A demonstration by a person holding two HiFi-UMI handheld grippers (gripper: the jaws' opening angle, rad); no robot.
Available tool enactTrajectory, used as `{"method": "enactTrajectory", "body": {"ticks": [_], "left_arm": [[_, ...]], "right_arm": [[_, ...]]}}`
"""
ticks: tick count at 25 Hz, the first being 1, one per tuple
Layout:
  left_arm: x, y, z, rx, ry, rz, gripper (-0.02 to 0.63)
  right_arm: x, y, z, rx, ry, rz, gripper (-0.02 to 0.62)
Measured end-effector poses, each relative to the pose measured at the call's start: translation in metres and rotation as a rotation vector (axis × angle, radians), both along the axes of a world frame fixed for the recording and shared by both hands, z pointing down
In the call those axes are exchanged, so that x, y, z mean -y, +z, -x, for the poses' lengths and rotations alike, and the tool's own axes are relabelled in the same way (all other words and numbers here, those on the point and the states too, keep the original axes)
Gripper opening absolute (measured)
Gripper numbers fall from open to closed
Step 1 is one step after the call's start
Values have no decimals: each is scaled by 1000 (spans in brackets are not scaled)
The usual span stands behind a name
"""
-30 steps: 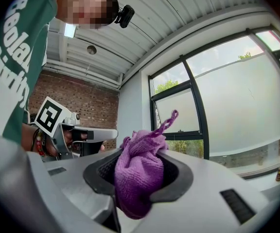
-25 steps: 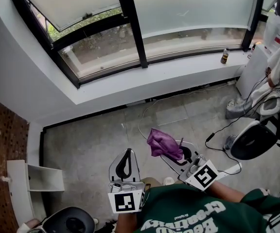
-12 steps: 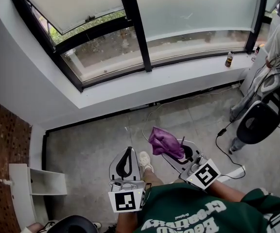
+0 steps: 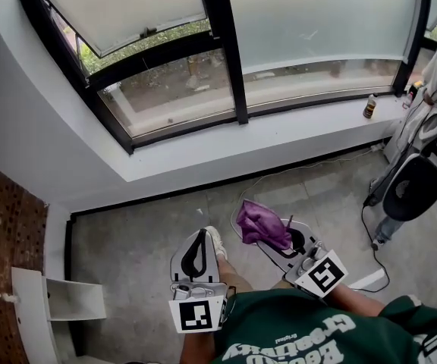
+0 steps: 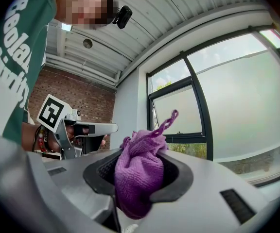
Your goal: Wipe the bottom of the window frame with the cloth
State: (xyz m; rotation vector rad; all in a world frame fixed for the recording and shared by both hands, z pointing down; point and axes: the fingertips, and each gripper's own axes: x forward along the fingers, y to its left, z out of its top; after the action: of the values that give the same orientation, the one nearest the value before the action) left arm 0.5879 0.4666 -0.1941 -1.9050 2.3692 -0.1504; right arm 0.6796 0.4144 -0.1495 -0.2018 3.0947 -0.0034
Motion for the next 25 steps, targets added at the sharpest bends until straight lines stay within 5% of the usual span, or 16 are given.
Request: {"method": "enactTrajectory", "body": {"ticks": [8, 15, 19, 25], "left_arm": [[85, 25, 202, 91, -16, 8, 6], [185, 6, 396, 50, 32, 42, 6], [221, 5, 445, 73, 52, 36, 6], [260, 7, 496, 3, 53, 11, 6]], "right_arm": [[87, 29, 189, 22, 33, 19, 150], [177, 18, 370, -59, 72, 45, 150], [206, 9, 414, -88, 91, 23, 150], [252, 5, 464, -68, 125, 24, 150]]}}
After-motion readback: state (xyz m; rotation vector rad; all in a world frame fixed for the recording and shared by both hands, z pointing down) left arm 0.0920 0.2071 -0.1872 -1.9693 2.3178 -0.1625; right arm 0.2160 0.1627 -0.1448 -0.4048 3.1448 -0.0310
